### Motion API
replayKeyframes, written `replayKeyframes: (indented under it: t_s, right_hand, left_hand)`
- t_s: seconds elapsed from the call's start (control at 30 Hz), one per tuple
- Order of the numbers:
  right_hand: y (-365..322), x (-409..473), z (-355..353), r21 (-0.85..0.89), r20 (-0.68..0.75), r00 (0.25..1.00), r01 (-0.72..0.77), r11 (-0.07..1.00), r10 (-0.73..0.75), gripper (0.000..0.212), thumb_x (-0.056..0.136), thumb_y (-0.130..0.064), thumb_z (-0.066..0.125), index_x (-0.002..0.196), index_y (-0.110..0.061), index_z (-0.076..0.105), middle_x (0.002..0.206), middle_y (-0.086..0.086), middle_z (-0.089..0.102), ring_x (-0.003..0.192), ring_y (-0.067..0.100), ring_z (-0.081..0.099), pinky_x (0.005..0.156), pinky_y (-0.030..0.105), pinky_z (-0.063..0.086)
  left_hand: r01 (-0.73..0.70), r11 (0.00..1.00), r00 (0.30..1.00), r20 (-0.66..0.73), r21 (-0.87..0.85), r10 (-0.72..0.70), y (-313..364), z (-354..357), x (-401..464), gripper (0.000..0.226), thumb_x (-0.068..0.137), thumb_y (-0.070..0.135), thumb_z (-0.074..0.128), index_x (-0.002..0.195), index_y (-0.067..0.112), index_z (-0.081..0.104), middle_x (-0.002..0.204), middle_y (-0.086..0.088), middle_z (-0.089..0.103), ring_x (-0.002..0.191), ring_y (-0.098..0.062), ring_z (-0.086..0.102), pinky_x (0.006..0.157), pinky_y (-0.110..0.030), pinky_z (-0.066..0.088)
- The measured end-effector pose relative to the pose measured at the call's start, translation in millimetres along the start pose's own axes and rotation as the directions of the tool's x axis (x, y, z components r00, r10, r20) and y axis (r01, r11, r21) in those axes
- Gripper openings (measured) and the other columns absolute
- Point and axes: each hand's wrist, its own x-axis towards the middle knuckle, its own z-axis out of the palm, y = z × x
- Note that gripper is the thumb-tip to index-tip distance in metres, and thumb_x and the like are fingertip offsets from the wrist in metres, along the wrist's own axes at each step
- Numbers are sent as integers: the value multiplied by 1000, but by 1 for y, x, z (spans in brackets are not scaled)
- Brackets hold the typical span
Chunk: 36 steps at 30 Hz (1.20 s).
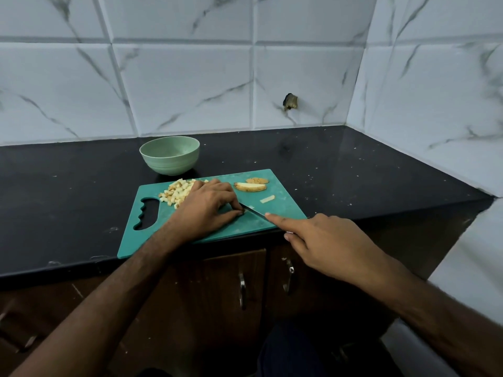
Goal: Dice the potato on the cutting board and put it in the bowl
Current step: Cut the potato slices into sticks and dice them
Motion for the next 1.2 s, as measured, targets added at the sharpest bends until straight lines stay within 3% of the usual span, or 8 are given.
replayKeyframes:
  t_s: [0.27, 0.4, 0.47, 0.6, 0.67, 0.83, 1.0, 1.2]
  right_hand:
    - [0, 8, 4, -72, -42, 999, 20, 997, -23, 51, 109, -46, 26, 156, -56, 6, 100, -7, 63, 56, 8, 39, 52, 23, 34]
    - [-4, 3, 12, -134, -29, 999, 42, 990, -46, 54, 110, -45, 24, 157, -54, 0, 81, -11, 44, 59, 9, 40, 59, 26, 43]
    - [0, 5, 13, -131, -40, 998, 35, 991, -41, 53, 110, -45, 25, 157, -55, 1, 83, -12, 46, 57, 9, 38, 55, 23, 37]
    - [11, 11, 6, -23, -17, 1000, 12, 1000, -12, 51, 110, -44, 29, 154, -60, 11, 109, -6, 65, 60, 6, 44, 54, 22, 35]
    - [17, 14, 0, 192, 30, 1000, -1, 981, -4, 49, 109, -42, 37, 150, -65, 22, 100, -10, 65, 65, 5, 52, 60, 26, 43]
    - [43, 22, -20, 659, 39, 999, -48, 751, 30, 46, 108, -33, 47, 139, -65, 38, 62, -1, 53, 43, 5, 45, 43, 22, 41]
    - [66, 46, -3, 864, -34, 992, -30, 503, 119, 47, 109, -24, 47, 147, -51, 45, 58, 2, 48, 37, 13, 37, 38, 23, 36]
    - [78, 86, 26, 959, -70, 943, -26, 284, 326, 46, 108, -21, 48, 147, -46, 49, 57, 5, 46, 37, 13, 34, 37, 21, 34]
  left_hand:
    - [-4, 1000, 1000, -18, 7, 4, 1, -1, 0, 13, 89, 44, 64, 90, 33, 70, 93, 20, 59, 92, -8, 53, 74, -32, 26]
    - [-9, 1000, 1000, -25, 7, 9, 1, 0, 1, 11, 89, 43, 65, 88, 33, 70, 92, 20, 58, 92, -8, 54, 75, -31, 26]
    - [-8, 1000, 1000, -24, 12, 8, 2, 0, 1, 13, 89, 45, 64, 88, 34, 70, 92, 21, 57, 92, -6, 52, 74, -30, 24]
    - [-6, 1000, 1000, -20, 24, 7, 0, 0, 0, 9, 91, 44, 65, 90, 36, 69, 91, 23, 52, 90, -3, 48, 74, -30, 22]
    - [-14, 999, 1000, -8, 30, 14, 2, 0, 0, 10, 91, 44, 63, 93, 36, 68, 92, 23, 52, 91, -3, 48, 75, -31, 24]
    - [-7, 999, 1000, -20, 52, 8, 2, 0, 0, 11, 92, 45, 63, 95, 34, 63, 96, 19, 58, 93, -6, 51, 77, -32, 29]
    - [-4, 998, 1000, -20, 58, 6, 0, 2, -1, 17, 100, 38, 47, 109, 33, 60, 108, 17, 60, 104, -10, 55, 84, -34, 32]
    - [-223, 953, 962, 206, 204, 181, 10, 3, 23, 42, 103, 34, 31, 139, 31, 51, 140, 10, 56, 123, -12, 50, 93, -36, 29]
